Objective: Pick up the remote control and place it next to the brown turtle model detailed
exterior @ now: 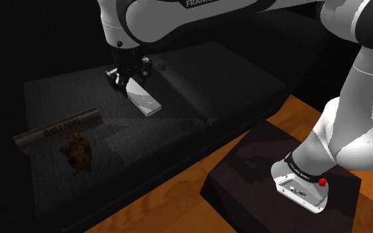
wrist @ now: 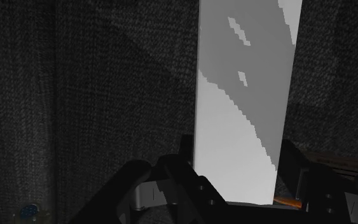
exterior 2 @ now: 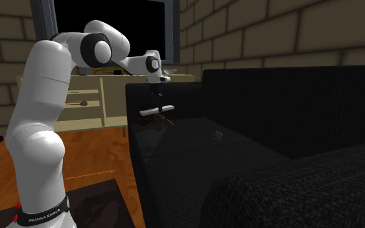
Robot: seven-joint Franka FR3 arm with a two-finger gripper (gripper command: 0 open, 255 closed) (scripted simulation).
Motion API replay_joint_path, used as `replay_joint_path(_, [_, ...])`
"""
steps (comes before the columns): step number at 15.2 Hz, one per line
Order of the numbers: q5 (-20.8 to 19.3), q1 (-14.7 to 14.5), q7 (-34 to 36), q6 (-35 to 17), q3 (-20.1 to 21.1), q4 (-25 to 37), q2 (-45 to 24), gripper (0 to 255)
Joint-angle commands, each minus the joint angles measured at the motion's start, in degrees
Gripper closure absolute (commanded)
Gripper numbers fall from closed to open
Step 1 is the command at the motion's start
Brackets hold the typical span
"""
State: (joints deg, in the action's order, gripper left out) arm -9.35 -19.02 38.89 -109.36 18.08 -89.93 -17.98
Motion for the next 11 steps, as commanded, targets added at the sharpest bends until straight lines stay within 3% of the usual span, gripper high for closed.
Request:
replay_joint_path(1, [-1.5,-2.3,2.3,2.5,0.4,6.4,-4.3,255])
replay_joint_path(2, [-1.8,-2.9,2.8,3.0,0.4,8.0,-5.4,255])
replay_joint_path(11, [-2.4,-2.7,3.5,-3.3,0.1,2.5,-6.4,255])
